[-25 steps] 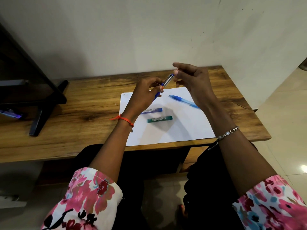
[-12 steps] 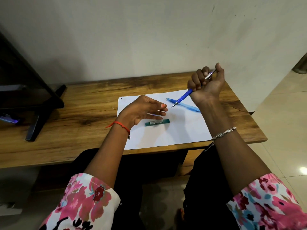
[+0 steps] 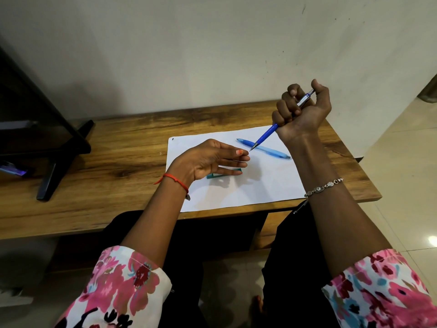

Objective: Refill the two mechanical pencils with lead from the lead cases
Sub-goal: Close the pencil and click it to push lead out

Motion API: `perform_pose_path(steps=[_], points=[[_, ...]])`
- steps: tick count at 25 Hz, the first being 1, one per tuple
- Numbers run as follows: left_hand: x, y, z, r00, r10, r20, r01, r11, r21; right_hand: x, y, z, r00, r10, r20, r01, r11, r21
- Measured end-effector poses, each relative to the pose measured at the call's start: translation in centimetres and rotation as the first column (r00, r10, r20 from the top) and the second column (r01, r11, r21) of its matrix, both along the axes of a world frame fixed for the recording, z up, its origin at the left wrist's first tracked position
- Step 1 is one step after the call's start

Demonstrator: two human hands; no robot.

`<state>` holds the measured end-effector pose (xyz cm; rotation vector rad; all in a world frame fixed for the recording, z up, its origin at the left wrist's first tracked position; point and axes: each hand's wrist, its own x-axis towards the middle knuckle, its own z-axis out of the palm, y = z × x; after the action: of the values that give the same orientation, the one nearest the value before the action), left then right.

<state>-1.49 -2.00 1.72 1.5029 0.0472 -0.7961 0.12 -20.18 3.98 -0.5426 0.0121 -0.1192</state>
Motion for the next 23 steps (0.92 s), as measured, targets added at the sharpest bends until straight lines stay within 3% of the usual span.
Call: perform_pose_path(steps=[23], points=[[-0.15,-0.35,0.1,0.997,0.039,-0.063,-0.04,0.999,-0.018,-0.28,-0.06,0.22,1.0,-0.029,-0.011,0.029,1.0,0.009]])
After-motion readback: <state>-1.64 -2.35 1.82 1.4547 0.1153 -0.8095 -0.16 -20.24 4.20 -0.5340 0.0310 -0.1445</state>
